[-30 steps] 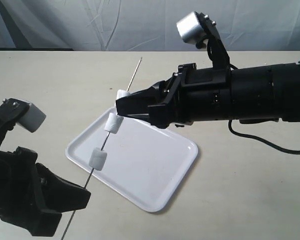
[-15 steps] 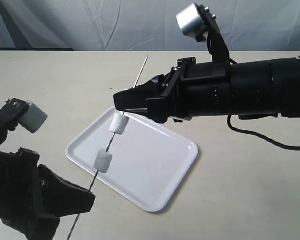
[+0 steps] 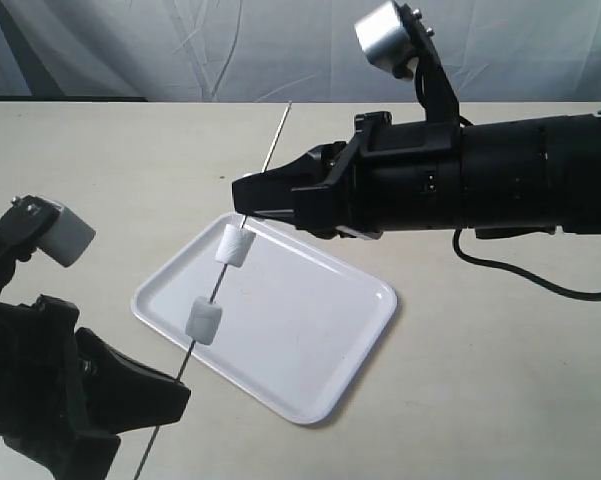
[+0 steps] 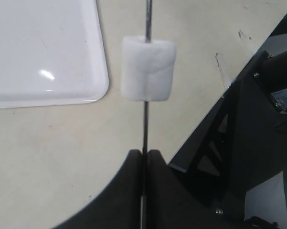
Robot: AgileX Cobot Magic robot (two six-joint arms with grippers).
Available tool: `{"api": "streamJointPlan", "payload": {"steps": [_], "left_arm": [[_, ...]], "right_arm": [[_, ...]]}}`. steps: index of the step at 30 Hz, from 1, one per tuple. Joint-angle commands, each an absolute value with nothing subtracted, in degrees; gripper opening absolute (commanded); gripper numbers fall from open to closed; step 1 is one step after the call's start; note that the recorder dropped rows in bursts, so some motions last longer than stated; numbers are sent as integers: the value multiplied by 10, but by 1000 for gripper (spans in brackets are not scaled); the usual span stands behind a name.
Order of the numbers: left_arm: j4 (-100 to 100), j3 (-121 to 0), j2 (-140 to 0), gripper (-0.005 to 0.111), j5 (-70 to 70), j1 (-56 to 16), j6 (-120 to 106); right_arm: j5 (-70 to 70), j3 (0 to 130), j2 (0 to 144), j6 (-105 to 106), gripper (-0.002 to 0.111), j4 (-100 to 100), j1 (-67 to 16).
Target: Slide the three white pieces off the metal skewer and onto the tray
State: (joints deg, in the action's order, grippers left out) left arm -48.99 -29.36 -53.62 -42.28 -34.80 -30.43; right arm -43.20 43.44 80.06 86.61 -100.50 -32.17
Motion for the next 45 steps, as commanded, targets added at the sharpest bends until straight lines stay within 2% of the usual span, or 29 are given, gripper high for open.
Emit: {"api": "streamJointPlan", "payload": {"steps": [1, 16, 21, 27, 28, 31, 32, 35, 45], "left_arm": [[-488, -290, -533, 0, -423, -349, -304], [-475, -290, -533, 0, -432, -349, -304], [-468, -290, -533, 0, -435, -349, -304], [-465, -290, -533, 0, -441, -349, -304], [-465, -288, -530, 0, -443, -349, -304], [-466, -259, -515, 0, -438, -349, -304], [-467, -250, -511, 0, -436, -349, -304], [-467, -236, -506, 0, -422, -349, -304], [-511, -204, -506, 0, -425, -349, -285]], "right_arm": [[-406, 437, 802, 876, 12, -999, -320], [-398, 438, 802, 876, 12, -999, -320], [-395, 468, 802, 872, 1, -999, -320], [-360, 484, 802, 857, 1, -999, -320], [-351, 484, 802, 854, 2, -999, -320], [-331, 484, 802, 854, 19, -999, -320], [-325, 484, 802, 854, 20, -999, -320], [-323, 484, 802, 854, 16, -999, -320], [-241, 484, 778, 855, 16, -999, -320]]}}
